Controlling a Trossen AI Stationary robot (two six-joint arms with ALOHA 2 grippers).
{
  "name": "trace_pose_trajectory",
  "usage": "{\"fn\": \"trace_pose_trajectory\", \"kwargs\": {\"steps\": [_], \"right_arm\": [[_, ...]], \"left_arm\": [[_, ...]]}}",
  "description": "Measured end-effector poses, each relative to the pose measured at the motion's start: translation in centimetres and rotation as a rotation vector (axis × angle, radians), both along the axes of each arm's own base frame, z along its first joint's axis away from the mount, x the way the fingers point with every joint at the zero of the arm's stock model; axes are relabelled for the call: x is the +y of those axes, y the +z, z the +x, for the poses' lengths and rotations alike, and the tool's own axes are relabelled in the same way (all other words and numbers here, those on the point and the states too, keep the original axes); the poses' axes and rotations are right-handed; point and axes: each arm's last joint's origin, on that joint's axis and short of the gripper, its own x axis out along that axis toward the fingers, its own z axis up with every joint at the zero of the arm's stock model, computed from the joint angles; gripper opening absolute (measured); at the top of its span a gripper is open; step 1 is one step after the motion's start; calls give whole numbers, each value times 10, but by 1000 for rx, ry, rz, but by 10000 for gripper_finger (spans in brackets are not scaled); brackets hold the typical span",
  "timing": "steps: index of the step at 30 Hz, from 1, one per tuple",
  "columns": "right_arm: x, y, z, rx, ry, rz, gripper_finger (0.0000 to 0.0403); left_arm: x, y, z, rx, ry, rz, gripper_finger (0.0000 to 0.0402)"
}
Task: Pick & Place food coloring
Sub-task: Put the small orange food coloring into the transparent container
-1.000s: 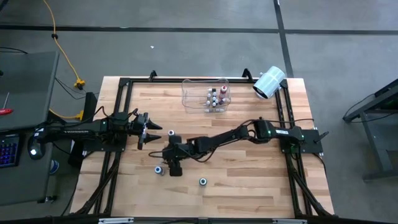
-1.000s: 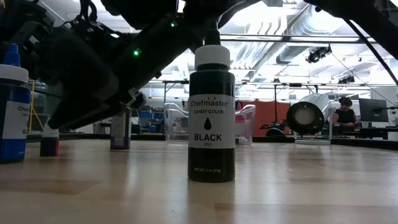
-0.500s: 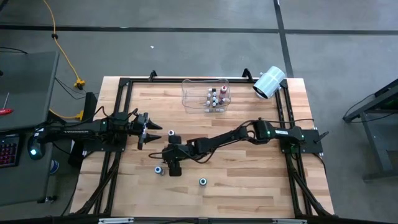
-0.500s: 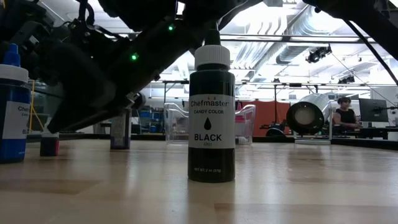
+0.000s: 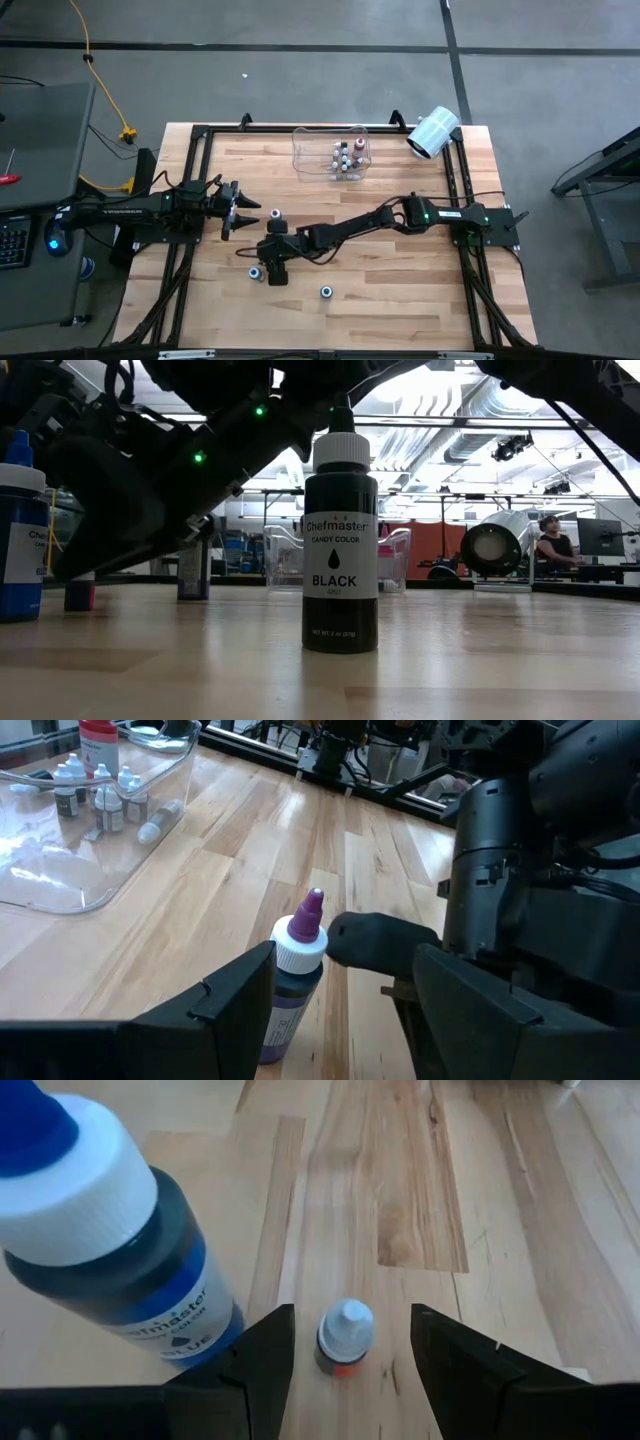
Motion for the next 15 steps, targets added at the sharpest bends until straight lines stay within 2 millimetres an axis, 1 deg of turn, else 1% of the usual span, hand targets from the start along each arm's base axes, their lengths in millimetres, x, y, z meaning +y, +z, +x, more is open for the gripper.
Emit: {"fn": "trace_pose_trajectory", "kwargs": {"steps": [5, 15], "right_arm": [[0, -1, -1, 9, 0, 0, 175], [0, -1, -1, 17, 0, -1, 106]], "left_arm": [[0, 0, 0, 0, 0, 0, 234], [0, 0, 0, 0, 0, 0, 234]]}}
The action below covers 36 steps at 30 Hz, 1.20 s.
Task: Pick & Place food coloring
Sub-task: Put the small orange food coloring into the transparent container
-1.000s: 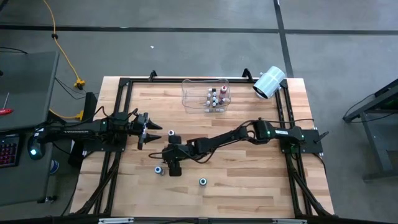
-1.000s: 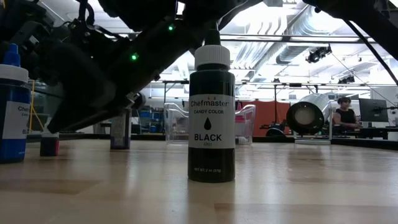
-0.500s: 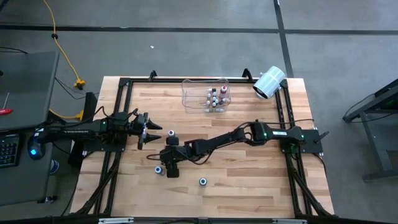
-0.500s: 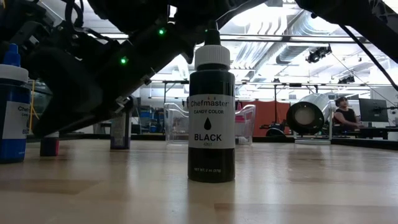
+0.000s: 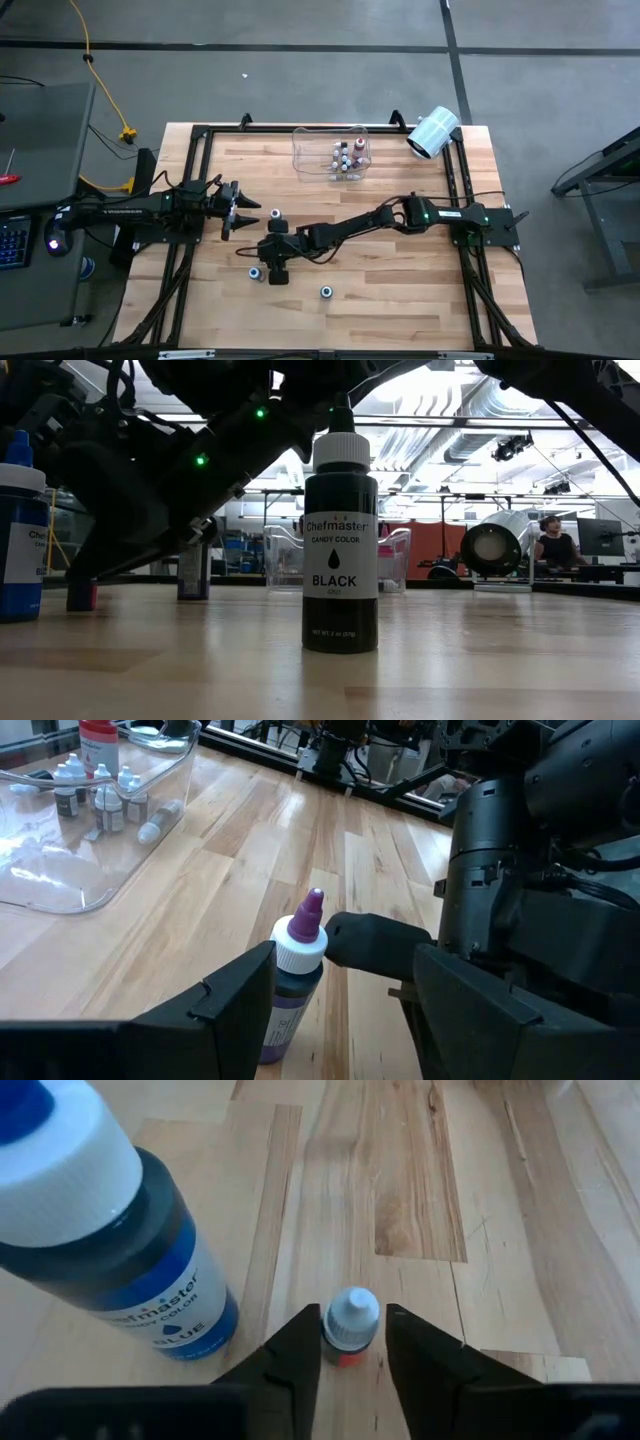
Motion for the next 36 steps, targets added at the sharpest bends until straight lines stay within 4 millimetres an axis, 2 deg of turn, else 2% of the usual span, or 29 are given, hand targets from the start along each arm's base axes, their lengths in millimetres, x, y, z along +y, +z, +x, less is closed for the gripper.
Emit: {"fn": "trace_pose_trajectory", "kwargs": {"steps": [8, 18, 26, 32, 36], "right_arm": [[0, 0, 0, -6, 0, 1, 68], [0, 3, 1, -17, -9, 15, 61], [-7, 31, -9, 44, -66, 33, 60], [-12, 63, -21, 77, -96, 62, 60], [-17, 77, -30, 98, -107, 58, 59]], "left_arm": [[0, 0, 0, 0, 0, 0, 234], [0, 0, 0, 1, 0, 0, 234], [0, 0, 0, 0, -1, 0, 234], [0, 0, 0, 0, 0, 0, 234], [0, 0, 0, 0, -1, 0, 234]]}}
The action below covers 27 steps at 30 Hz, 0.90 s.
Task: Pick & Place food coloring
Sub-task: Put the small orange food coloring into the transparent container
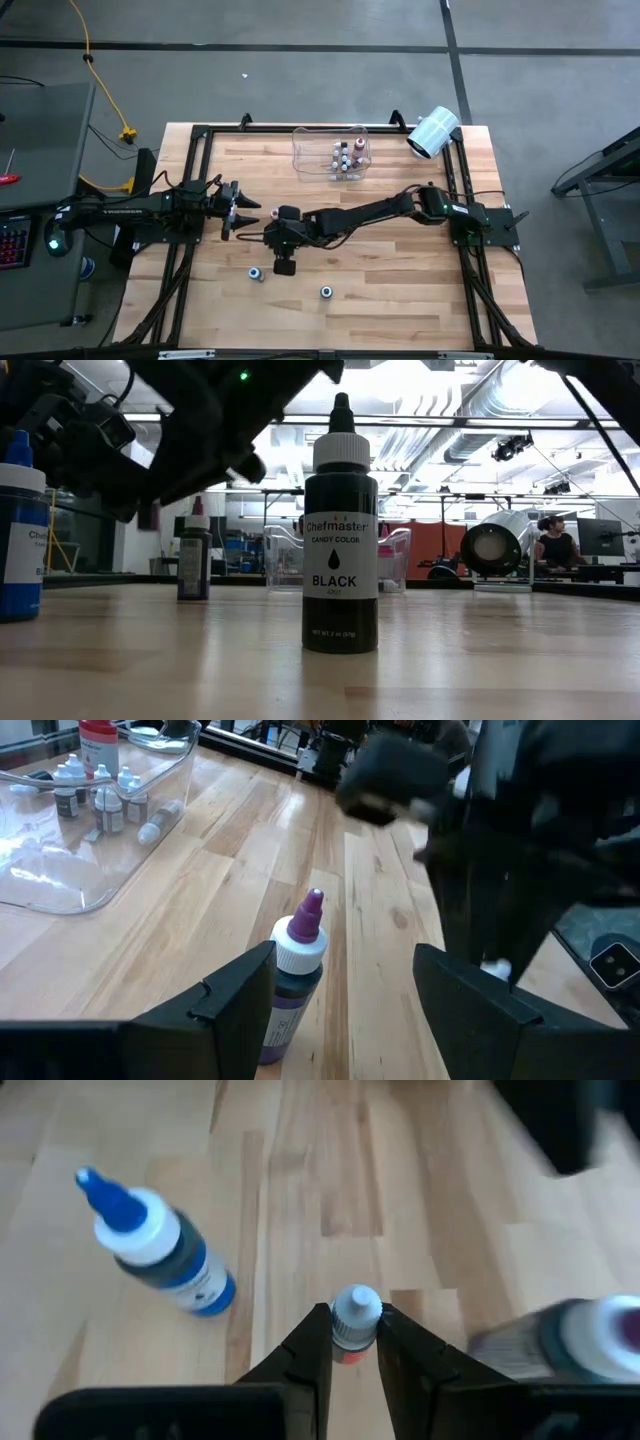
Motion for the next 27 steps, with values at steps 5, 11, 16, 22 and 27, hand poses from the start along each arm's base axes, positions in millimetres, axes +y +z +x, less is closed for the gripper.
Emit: {"fn": "trace_pose_trajectory", "kwargs": {"steps": [5, 11, 16, 22, 27], "right_arm": [[-8, 9, -18, -44, -96, 39, 59], [-15, 4, -49, -134, -217, 70, 59], [-22, 7, -73, -181, -315, 69, 59], [-41, 20, -103, -193, -397, 65, 59], [-72, 36, -124, -215, -411, 45, 59]], "left_arm": [[0, 0, 0, 1, 0, 0, 234], [0, 0, 0, 0, 0, 0, 234], [0, 0, 0, 1, 0, 0, 234], [0, 0, 0, 0, -2, -1, 234], [0, 0, 0, 1, -1, 0, 234]]}}
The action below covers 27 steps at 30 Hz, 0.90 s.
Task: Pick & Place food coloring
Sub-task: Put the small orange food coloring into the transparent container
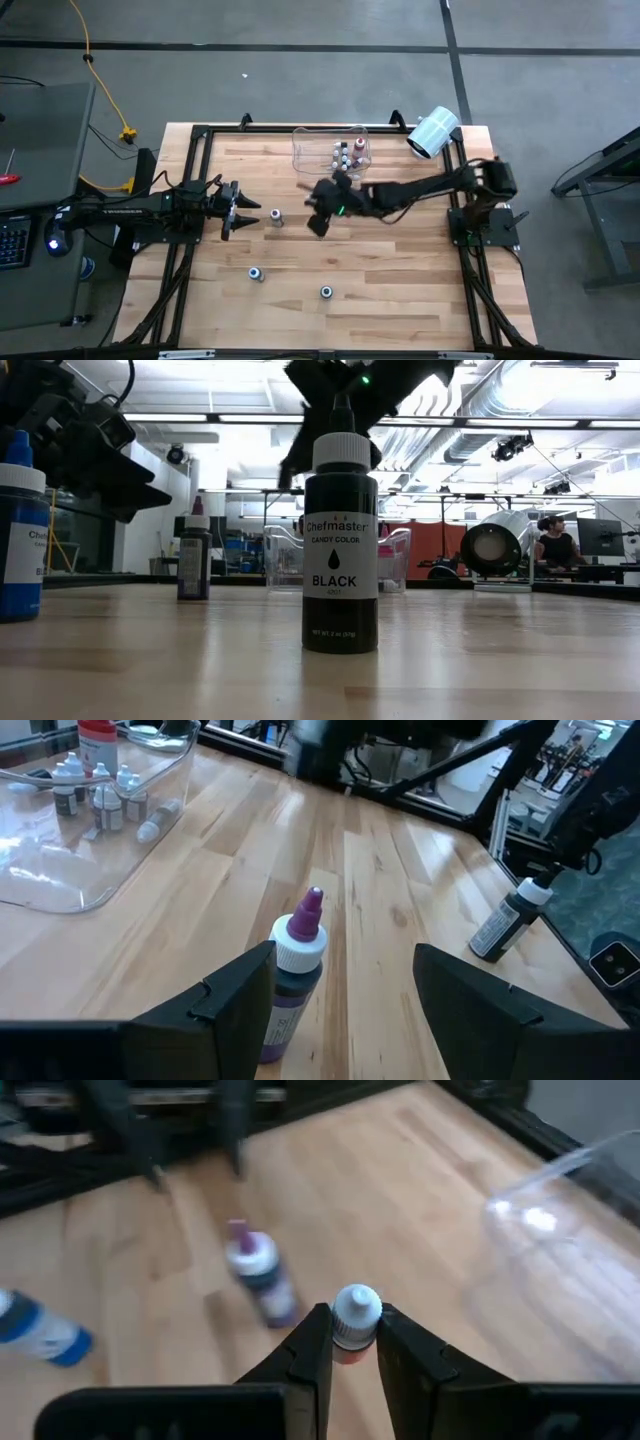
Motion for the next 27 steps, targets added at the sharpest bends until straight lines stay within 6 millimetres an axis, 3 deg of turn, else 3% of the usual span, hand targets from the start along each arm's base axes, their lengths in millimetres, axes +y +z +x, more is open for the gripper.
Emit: {"fn": "trace_pose_trajectory", "kwargs": {"steps": [7, 16, 27], "right_arm": [[-67, 15, -20, 15, -66, -59, 59], [-140, 7, -37, 47, -297, -53, 59], [-182, -32, -44, 121, -420, 102, 59]], "left_arm": [[0, 0, 0, 2, -2, -1, 234], [0, 0, 0, 1, -2, -1, 234], [0, 0, 0, 2, 1, 0, 234]]}}
